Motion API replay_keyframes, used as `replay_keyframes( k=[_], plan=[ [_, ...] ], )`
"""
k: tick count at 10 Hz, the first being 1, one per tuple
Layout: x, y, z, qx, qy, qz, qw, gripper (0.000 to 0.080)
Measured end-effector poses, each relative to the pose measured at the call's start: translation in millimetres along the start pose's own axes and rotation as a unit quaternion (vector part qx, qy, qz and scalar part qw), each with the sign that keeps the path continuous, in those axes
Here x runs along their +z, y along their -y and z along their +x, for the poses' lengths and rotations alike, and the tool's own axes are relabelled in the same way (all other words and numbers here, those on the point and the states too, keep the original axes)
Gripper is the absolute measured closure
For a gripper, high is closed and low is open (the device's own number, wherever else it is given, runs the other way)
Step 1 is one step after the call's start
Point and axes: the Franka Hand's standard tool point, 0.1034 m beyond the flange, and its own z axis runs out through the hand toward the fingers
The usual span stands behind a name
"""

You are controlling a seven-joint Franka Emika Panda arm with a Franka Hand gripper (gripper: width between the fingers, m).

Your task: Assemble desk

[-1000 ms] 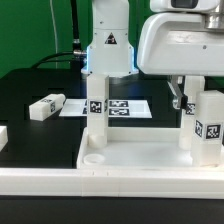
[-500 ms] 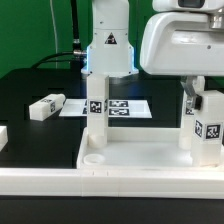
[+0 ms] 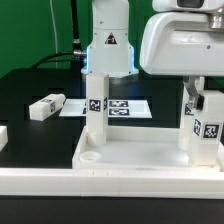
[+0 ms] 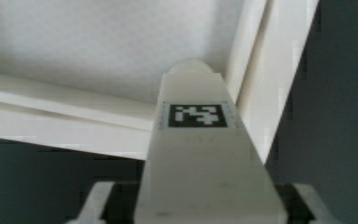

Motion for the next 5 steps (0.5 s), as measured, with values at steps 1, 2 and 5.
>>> replay_keyframes(
  k=[1, 2, 5],
  plan=[
    [0.0, -0.3, 0.0, 0.037, 0.0, 0.0, 0.999, 0.0509],
    [0.1, -0.4, 0.0, 0.067, 0.0, 0.0, 0.998, 0.0509],
    [1.4, -4.4, -0.8, 0.208, 0.005, 0.017, 0.978, 0.0509]
  ],
)
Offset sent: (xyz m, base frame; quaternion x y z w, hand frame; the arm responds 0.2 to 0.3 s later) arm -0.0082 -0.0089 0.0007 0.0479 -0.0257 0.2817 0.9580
